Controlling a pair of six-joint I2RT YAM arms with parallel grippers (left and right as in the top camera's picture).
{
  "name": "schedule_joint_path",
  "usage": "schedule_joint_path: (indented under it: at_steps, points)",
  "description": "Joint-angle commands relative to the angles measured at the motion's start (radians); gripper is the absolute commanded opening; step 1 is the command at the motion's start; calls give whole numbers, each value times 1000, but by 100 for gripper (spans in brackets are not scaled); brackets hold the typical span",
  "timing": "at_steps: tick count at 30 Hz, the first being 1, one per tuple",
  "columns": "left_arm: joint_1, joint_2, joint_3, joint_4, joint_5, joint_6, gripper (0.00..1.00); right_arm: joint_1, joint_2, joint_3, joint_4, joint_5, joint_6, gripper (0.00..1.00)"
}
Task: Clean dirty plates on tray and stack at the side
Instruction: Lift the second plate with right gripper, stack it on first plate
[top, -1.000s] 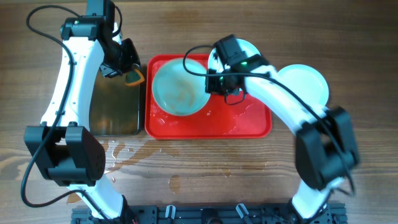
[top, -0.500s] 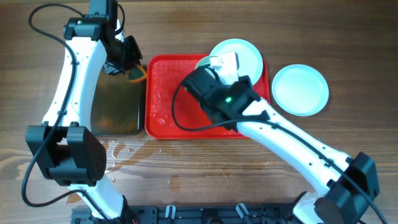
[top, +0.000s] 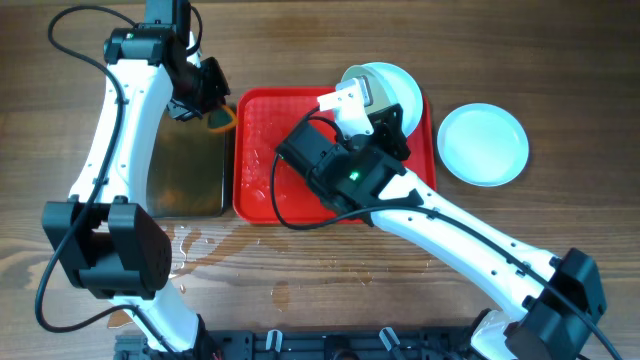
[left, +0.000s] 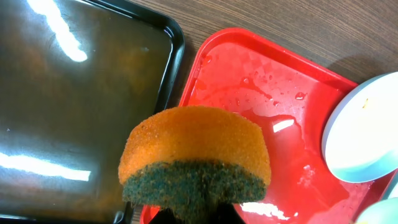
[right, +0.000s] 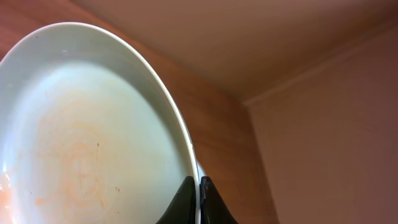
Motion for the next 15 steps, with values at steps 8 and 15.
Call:
schedule_joint_path:
  at_steps: [8,15]
  points:
    - [-3,8,-3,14,16,-10,4,-328,-52,8,-30,-782,167,4]
    - [-3,8,-3,15,16,-10,4,-869,-121,-5,-50,-1093,85,4]
